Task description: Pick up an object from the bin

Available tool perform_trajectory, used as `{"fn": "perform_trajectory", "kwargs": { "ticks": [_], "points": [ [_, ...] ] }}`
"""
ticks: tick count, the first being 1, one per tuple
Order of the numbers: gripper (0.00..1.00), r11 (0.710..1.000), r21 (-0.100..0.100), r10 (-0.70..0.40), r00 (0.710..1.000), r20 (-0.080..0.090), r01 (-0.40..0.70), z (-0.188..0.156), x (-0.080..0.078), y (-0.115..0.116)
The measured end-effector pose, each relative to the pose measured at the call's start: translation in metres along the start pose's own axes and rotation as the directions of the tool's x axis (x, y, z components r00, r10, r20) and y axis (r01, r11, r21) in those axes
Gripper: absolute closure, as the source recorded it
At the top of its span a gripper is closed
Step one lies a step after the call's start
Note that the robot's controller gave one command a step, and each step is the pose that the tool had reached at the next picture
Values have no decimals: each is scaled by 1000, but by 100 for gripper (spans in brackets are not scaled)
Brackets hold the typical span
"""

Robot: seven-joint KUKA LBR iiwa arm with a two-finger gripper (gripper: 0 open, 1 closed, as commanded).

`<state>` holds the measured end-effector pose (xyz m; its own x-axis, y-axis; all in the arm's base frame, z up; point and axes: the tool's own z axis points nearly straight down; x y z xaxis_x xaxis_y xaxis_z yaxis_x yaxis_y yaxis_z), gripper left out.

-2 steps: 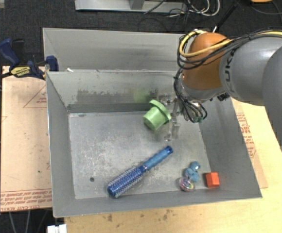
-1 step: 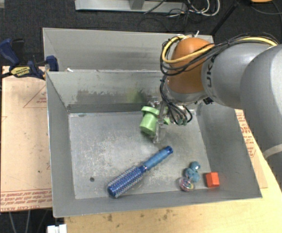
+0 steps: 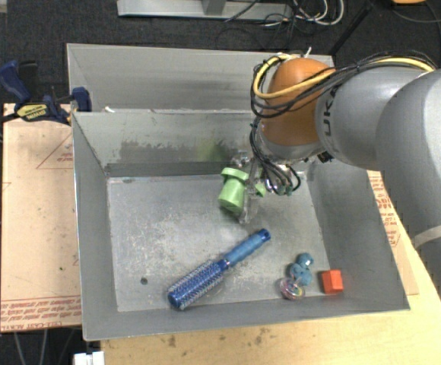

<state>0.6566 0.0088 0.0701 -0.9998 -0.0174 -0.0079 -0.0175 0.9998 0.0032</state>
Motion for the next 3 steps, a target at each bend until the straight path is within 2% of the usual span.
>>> {"fn": "perform_trajectory", "kwargs": {
  "ticks": [1,3],
  "points": [
    [100,1000,1,0,1000,1,0,-1,0,0],
    [100,1000,3,-3,1000,2,3,-130,-6,1]
  ]
}}
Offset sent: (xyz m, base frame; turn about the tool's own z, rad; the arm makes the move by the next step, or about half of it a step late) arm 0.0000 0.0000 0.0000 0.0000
